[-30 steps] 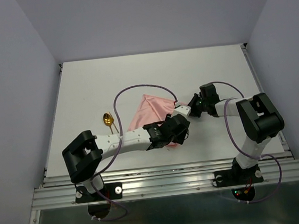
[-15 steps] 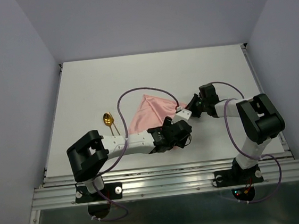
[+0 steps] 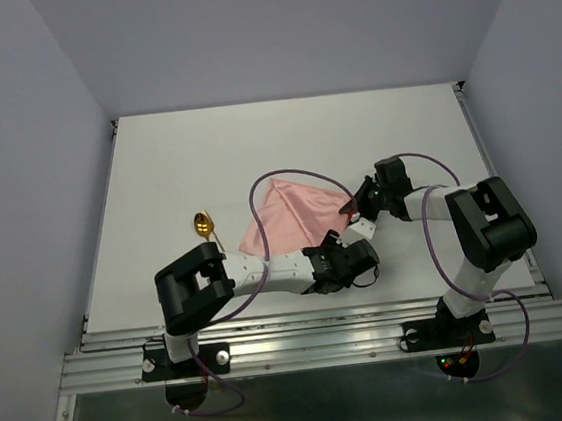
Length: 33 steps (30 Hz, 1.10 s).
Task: Fold the napkin into a case and place the utensils inside
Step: Pick up the upper triangle-folded napkin from the center of the board.
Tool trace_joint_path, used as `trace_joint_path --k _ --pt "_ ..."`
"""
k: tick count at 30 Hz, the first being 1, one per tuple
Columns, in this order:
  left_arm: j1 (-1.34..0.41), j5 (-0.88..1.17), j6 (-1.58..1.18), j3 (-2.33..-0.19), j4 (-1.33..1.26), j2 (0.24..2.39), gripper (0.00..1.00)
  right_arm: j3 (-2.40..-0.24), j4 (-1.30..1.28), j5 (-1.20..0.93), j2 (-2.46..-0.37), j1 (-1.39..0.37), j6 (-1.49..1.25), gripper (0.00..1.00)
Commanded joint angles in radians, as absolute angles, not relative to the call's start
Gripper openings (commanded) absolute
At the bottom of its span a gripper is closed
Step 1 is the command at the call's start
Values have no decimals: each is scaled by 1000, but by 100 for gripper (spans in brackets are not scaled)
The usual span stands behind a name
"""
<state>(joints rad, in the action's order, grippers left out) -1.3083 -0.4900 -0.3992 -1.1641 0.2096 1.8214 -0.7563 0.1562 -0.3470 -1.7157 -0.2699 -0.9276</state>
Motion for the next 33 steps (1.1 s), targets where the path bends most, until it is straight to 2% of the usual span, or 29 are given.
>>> trace_joint_path --k 1,5,9,23,31,33 --pt "-1316 -589 -411 -1218 264 1848 63 -773 152 -330 -1697 -278 -920 1" --pt "-1316 -609 -405 -1218 265 1861 59 -770 152 -327 -1700 -287 -919 1" --pt "-1316 -621 -402 -1223 267 1874 47 -769 152 -327 -1700 -287 -922 1" --pt "-1318 -650 -394 -1247 291 1887 44 -775 150 -325 -1710 -287 -919 1" --pt "-1318 -655 -382 -1252 302 1896 31 -784 147 -325 -1715 -287 -917 1" --pt "-1319 -657 -380 -1255 305 1899 30 -784 147 -325 -1717 -287 -917 1"
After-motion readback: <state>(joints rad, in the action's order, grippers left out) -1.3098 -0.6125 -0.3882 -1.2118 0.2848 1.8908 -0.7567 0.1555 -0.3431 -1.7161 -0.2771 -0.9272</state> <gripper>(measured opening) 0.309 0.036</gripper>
